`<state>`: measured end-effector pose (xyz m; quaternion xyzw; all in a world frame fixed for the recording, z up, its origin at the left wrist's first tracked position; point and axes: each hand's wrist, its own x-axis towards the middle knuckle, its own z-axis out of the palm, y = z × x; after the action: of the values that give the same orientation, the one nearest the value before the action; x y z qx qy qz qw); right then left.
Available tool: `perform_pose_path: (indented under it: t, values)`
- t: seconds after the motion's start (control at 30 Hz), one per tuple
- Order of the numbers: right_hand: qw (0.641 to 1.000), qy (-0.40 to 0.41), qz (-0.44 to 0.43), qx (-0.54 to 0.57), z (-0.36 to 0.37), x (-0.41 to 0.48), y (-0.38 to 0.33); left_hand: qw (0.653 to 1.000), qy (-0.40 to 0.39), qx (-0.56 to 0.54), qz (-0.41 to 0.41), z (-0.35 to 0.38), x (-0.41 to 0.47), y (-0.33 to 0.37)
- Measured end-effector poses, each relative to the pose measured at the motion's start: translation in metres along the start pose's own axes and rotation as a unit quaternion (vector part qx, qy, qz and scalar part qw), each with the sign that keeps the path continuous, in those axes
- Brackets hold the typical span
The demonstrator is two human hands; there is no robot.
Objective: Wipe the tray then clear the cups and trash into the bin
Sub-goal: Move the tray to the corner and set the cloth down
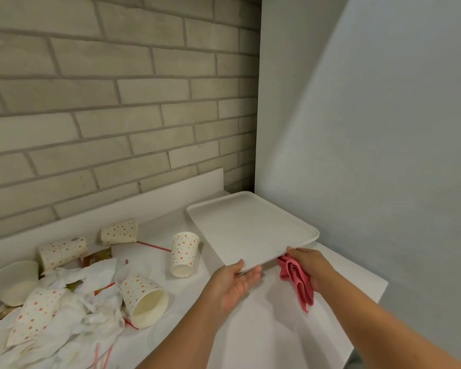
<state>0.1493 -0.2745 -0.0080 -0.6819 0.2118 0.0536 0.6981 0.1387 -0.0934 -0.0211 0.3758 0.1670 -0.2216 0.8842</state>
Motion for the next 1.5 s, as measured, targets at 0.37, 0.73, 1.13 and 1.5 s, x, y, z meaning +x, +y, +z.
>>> perform_pose_path:
  t: [0.37, 0.73, 1.13, 1.5]
  values:
    - [0.988, 0.04, -0.015, -0.151, 0.019, 0.052, -0.005, 0.962, 0.089, 0.255, -0.037, -0.01, 0.019, 0.006]
    - [0.944, 0.048, -0.036, -0.325, 0.029, 0.055, -0.014, 0.955, 0.103, 0.277, -0.04, -0.016, 0.026, 0.0]
    - [0.887, 0.135, -0.031, -0.44, 0.032, 0.033, -0.001, 0.954, 0.12, 0.273, -0.005, -0.017, 0.023, -0.006]
    - [0.724, 0.08, -0.028, -0.684, 0.047, 0.009, -0.01, 0.894, 0.128, 0.428, 0.02, -0.013, 0.001, 0.014]
